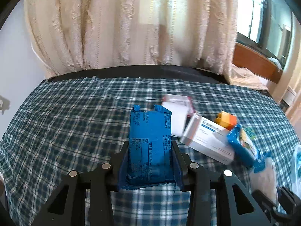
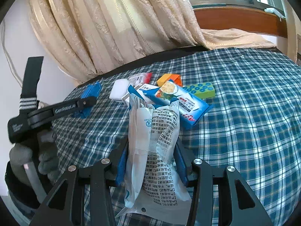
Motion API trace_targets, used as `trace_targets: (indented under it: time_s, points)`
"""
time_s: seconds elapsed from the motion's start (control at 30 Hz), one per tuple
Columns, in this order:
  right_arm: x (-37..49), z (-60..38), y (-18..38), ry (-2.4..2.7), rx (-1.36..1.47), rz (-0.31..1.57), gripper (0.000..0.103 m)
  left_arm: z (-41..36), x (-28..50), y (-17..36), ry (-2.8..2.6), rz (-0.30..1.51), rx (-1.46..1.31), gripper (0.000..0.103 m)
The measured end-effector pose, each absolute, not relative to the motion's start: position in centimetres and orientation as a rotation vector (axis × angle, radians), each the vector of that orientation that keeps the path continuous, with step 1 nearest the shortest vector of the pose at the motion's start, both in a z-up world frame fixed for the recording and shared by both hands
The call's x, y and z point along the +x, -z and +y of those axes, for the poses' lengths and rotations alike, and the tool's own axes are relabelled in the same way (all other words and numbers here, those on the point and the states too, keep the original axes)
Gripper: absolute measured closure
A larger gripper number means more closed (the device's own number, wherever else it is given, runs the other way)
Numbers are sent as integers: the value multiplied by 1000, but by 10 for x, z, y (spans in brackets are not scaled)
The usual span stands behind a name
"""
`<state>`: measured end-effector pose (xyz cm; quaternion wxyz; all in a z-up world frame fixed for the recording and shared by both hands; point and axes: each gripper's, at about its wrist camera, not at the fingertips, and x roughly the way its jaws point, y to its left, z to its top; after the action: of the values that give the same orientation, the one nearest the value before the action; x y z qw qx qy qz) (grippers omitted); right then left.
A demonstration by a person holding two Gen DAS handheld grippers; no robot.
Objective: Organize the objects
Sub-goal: 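Lift the bag and blue packet and carry both toward the clear bowl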
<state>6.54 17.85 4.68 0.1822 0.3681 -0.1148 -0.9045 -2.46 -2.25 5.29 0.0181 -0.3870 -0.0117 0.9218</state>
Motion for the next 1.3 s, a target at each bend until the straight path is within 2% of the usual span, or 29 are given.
trace_targets:
  time_s: [0.7,1.3]
  points:
    - [125,254,-78,2776,938,-440,56,19,2,-59,-2767,74,-1154,60]
    - [180,391,-84,3128,943,-698,56,73,25,-66,-2640,163,-1121,60]
